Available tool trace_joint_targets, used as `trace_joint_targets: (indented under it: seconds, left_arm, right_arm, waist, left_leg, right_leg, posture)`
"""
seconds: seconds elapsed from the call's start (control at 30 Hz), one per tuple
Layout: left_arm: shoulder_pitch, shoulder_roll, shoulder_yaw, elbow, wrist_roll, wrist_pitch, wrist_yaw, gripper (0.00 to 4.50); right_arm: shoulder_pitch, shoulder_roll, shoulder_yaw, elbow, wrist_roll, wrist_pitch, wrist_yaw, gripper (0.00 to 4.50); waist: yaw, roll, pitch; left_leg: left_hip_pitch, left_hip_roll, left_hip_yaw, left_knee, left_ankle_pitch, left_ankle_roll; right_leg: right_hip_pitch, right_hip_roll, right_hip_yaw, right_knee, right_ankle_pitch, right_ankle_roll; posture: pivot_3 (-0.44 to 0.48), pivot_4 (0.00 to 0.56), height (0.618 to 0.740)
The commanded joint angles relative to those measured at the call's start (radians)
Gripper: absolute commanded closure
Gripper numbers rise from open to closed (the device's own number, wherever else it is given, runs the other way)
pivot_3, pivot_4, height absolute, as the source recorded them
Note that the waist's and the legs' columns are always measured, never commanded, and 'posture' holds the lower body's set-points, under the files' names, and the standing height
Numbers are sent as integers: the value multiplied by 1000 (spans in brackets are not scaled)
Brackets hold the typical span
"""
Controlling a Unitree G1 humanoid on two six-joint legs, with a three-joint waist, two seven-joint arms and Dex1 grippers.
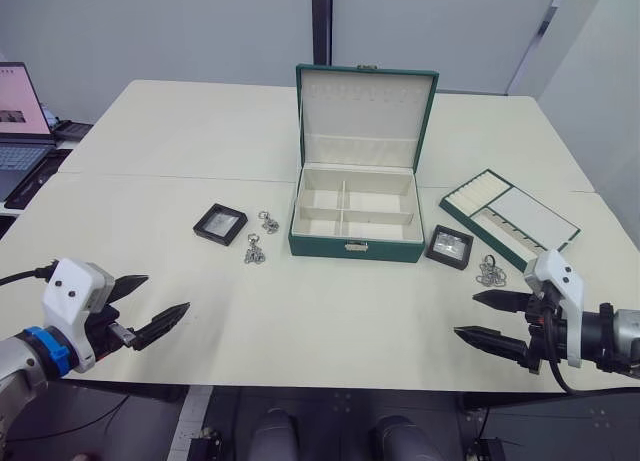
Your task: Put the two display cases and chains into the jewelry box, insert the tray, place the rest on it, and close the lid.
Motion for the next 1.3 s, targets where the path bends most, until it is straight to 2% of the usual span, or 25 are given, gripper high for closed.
trace_joint_targets:
  seconds: [0.03,0.37,0.53,0.7,0.9,1.17,1.23,1.3]
  left_arm:
    - [-2,9,13,-11,0,-16,-10,0]
    - [-26,10,27,-13,-41,34,-21,0]
    - [-52,38,36,-17,-81,114,0,0]
    - [-102,132,30,12,-74,209,18,0]
    - [-168,248,14,44,-65,287,-7,0]
    - [-183,279,1,48,-57,312,-30,0]
    - [-208,318,-22,53,-55,308,-56,0]
    - [-250,421,-83,88,-29,278,-123,0]
  right_arm:
    - [-15,-13,-10,-18,15,0,-3,20]
    - [-46,-16,-1,-12,18,4,-3,20]
    - [-87,-15,26,-8,9,-9,1,20]
    - [-237,-5,100,-19,10,-29,-16,20]
    - [-458,74,210,-13,11,-52,-66,20]
    - [-521,100,265,-2,-42,-95,-72,20]
    - [-535,100,269,0,-38,-93,-68,20]
    - [-549,100,270,3,-30,-88,-65,20]
  waist:
    - [0,0,0]
    - [0,0,0]
    - [-1,0,0]
    - [-2,1,0]
    - [-1,1,1]
    - [-1,1,1]
    - [-1,1,1]
    - [-1,1,1]
  left_leg:
    - [0,0,0,0,0,0]
    - [0,0,0,0,0,0]
    - [0,0,0,0,0,0]
    - [0,0,0,0,0,0]
    - [0,0,-1,0,0,0]
    - [0,0,0,-1,0,0]
    - [0,0,-1,-1,0,0]
    - [0,1,-1,-1,0,0]
  right_leg:
    - [0,0,0,0,0,0]
    - [0,0,0,0,0,0]
    - [0,0,0,0,0,0]
    - [-1,0,0,0,0,0]
    - [-3,0,-1,0,0,0]
    - [-2,0,-1,0,0,0]
    - [-3,0,-1,0,0,0]
    - [-4,0,-2,1,0,0]
  posture:
    - [0,150,740]
    - [0,150,740]
    - [0,150,740]
    - [0,150,740]
    - [0,150,740]
    - [0,150,740]
    - [0,150,740]
    - [0,150,740]
